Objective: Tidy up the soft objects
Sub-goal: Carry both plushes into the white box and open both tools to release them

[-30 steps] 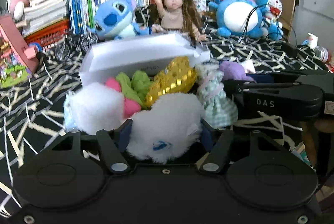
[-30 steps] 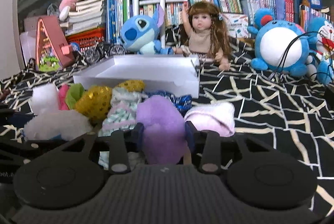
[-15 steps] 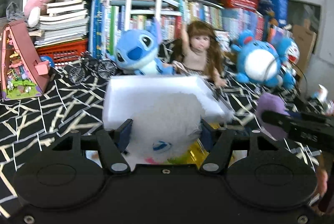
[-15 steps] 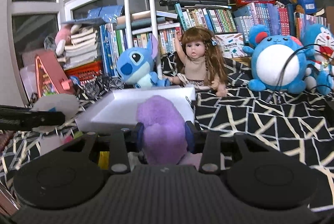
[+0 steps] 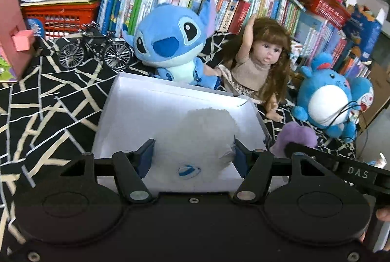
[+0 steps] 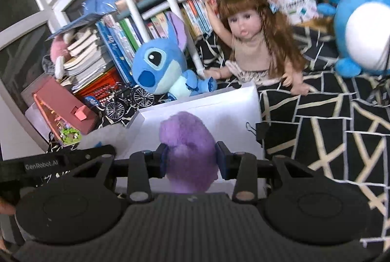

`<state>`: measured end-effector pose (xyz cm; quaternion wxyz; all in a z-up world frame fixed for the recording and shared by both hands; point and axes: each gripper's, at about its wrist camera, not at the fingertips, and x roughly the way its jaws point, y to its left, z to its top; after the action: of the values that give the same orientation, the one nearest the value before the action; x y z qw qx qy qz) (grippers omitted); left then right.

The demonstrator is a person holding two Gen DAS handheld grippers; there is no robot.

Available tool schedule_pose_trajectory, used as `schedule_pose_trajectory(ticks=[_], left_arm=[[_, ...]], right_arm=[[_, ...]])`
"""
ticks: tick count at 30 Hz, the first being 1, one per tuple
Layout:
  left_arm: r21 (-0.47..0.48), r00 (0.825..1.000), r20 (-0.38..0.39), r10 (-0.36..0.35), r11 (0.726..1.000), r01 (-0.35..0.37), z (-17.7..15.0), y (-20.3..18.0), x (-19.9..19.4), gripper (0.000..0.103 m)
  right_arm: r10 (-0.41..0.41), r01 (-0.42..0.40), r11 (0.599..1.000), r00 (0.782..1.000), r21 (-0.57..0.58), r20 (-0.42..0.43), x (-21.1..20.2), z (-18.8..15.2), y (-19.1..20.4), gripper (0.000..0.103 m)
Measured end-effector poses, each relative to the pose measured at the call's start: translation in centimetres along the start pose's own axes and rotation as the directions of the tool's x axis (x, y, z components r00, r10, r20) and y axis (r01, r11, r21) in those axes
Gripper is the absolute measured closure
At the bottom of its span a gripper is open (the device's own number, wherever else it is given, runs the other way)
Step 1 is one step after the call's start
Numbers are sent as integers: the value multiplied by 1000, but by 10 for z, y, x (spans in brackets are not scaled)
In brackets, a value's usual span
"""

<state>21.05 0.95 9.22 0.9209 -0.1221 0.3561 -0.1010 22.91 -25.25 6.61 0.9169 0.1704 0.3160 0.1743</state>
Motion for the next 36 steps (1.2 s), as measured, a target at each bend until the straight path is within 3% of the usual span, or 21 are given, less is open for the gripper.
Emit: schedule_pose_trajectory(ticks=[14,32,36], left_arm=[[-11,988,-118,100,995,-102,-1,-9,85,40],[0,986,-128,104,995,-104,-12,-9,99,38],[19,987,-125,97,995,-95,-13,-12,96,33]], right_arm=[[-97,99,995,987,12,-125,67,-5,-8,58],[-118,117,993,983,-16,-140,83,-18,-12,58],[-104,102,995,986,-21,-127,80,-19,-13,55]])
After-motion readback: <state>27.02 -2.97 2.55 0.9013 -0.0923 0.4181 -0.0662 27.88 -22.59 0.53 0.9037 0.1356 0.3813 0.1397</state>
